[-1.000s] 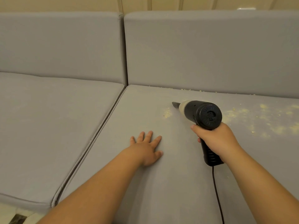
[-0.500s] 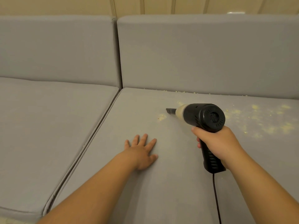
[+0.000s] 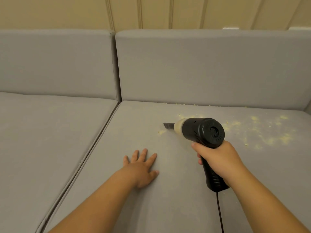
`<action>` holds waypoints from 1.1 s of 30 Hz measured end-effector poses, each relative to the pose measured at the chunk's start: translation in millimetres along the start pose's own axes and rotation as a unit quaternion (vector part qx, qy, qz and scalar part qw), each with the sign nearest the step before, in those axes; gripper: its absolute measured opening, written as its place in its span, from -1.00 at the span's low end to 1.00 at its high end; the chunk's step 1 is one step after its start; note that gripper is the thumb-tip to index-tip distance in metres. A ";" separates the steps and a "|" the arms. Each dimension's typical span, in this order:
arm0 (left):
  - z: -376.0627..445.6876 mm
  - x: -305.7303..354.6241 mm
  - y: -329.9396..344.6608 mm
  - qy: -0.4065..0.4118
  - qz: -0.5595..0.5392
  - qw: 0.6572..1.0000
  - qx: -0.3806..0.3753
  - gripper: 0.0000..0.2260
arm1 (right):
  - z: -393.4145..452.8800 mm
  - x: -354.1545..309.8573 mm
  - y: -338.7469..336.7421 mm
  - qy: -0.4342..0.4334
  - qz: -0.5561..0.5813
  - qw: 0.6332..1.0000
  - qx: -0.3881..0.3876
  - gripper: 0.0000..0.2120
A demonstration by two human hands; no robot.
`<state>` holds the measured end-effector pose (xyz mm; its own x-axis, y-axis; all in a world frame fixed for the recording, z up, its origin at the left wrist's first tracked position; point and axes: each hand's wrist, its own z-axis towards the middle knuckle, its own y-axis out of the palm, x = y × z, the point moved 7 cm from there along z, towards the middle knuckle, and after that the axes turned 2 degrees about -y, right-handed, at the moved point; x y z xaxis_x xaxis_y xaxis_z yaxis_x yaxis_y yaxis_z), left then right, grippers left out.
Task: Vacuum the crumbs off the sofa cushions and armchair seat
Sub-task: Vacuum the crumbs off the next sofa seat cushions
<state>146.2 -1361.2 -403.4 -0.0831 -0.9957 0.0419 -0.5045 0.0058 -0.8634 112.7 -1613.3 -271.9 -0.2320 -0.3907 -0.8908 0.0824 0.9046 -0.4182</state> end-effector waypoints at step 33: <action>29.7 9.8 5.5 0.038 -0.012 0.970 0.240 -0.45 | -15.7 -4.0 -25.6 0.006 0.035 0.999 -0.022 -0.88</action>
<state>168.2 -1373.6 -422.6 -0.1485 -0.9852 0.0857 -0.0510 -0.0790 -0.9956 96.3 -1632.3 -254.8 -0.2395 -0.3242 -0.9152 0.0570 0.9363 -0.3466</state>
